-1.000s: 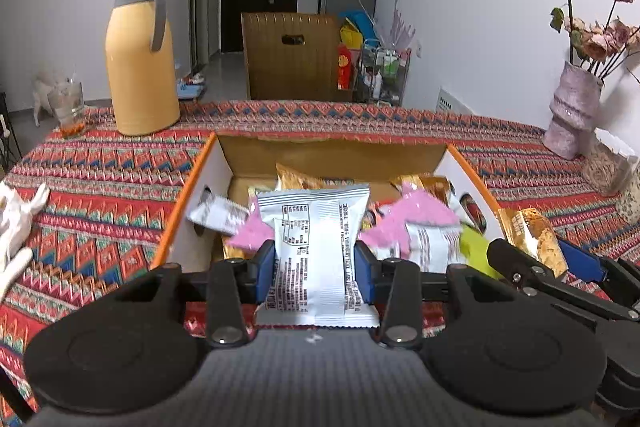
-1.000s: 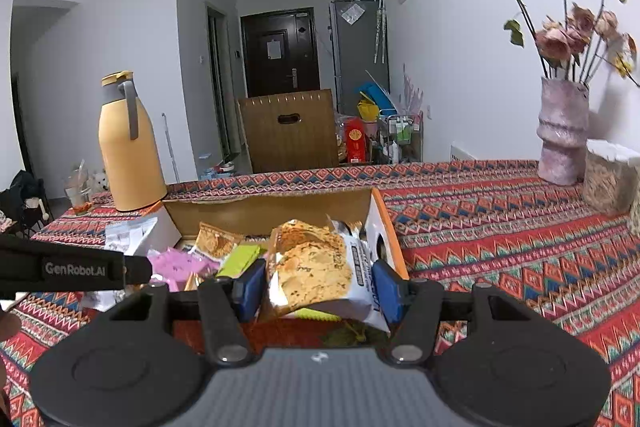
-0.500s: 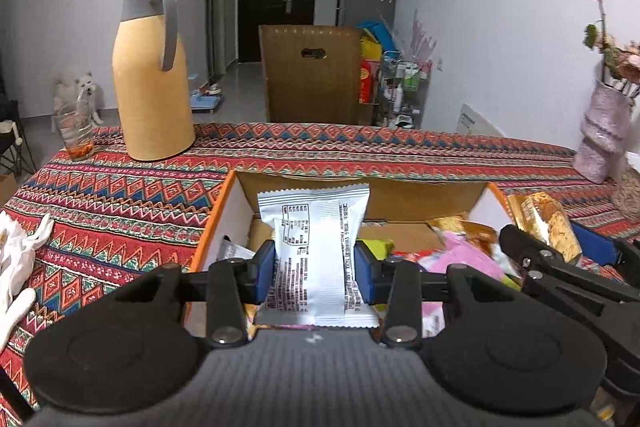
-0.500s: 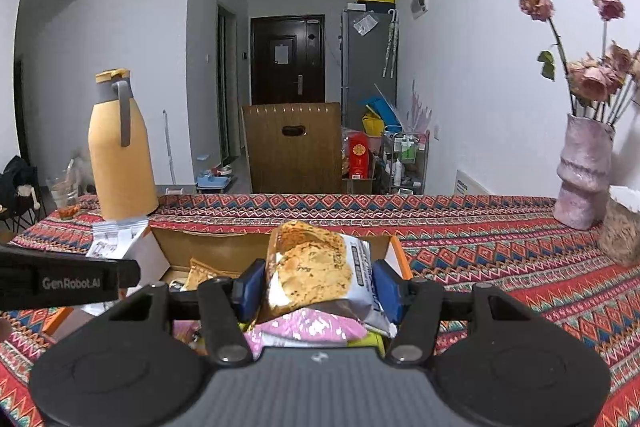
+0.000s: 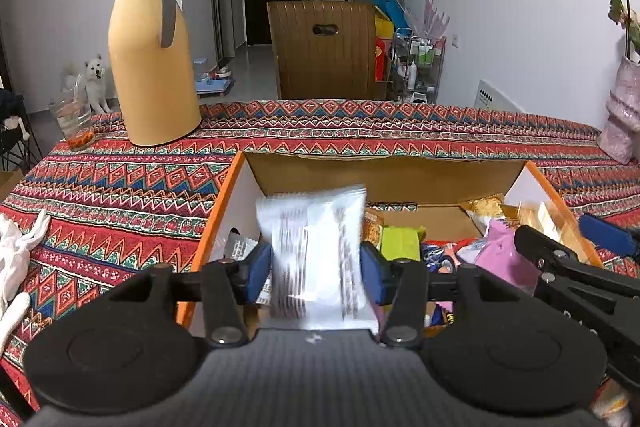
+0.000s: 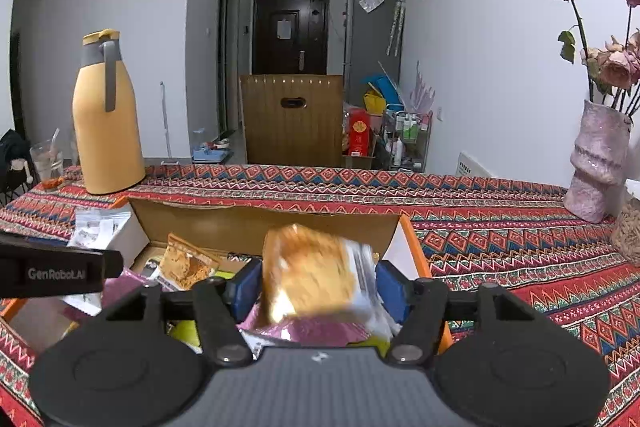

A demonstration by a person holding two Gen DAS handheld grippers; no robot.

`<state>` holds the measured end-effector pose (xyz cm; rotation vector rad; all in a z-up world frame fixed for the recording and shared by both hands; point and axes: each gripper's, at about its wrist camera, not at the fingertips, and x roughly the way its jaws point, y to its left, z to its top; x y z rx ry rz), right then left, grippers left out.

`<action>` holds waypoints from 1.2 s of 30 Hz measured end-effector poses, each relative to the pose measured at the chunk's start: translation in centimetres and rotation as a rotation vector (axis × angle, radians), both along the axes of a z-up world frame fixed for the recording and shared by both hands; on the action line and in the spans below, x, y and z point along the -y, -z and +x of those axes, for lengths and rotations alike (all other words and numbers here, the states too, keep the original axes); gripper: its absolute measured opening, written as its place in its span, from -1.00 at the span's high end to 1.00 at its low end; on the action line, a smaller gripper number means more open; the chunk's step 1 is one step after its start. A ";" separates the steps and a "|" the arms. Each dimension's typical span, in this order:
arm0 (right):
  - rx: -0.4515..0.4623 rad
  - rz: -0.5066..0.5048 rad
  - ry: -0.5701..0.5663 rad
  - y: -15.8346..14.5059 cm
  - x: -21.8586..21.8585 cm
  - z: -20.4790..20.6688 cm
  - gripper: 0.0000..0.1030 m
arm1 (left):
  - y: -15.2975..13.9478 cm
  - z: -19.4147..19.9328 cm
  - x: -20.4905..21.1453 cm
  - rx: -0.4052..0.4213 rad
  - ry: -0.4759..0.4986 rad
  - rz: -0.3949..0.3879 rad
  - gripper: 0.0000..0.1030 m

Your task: Organize snacks

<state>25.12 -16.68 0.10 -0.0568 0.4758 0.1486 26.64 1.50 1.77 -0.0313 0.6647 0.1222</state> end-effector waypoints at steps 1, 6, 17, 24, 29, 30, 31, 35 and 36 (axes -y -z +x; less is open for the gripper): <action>-0.003 -0.002 0.000 0.0 0.0 -0.1 -0.70 | 0.0 -0.1 0.0 0.003 -0.001 0.000 -0.34; 0.017 -0.009 0.026 -0.2 0.4 -0.9 -1.00 | -0.6 -1.5 -0.7 0.070 -0.012 0.002 -1.00; 0.002 0.041 0.065 -0.5 3.0 -4.8 -1.00 | -1.2 -5.3 -1.4 0.084 -0.006 -0.004 -1.00; -0.011 0.050 0.068 -0.4 4.3 -9.2 -1.00 | -0.8 -9.4 -0.6 0.082 0.031 0.014 -1.00; -0.039 0.045 0.068 -0.1 4.9 -12.5 -1.00 | -0.4 -12.7 -0.1 0.070 0.057 0.016 -1.00; -0.045 0.044 0.068 0.0 5.0 -13.1 -1.00 | -0.3 -13.3 -0.2 0.068 0.049 0.013 -1.00; -0.049 0.044 0.067 0.1 5.2 -13.7 -1.00 | -0.2 -13.9 -0.3 0.064 0.044 0.003 -1.00; -0.054 0.041 0.067 0.6 5.3 -15.9 -1.00 | 0.5 -16.1 -0.4 0.042 0.044 -0.022 -1.00; -0.056 0.041 0.068 0.8 5.4 -16.4 -1.00 | 0.7 -16.6 -0.3 0.038 0.045 -0.021 -1.00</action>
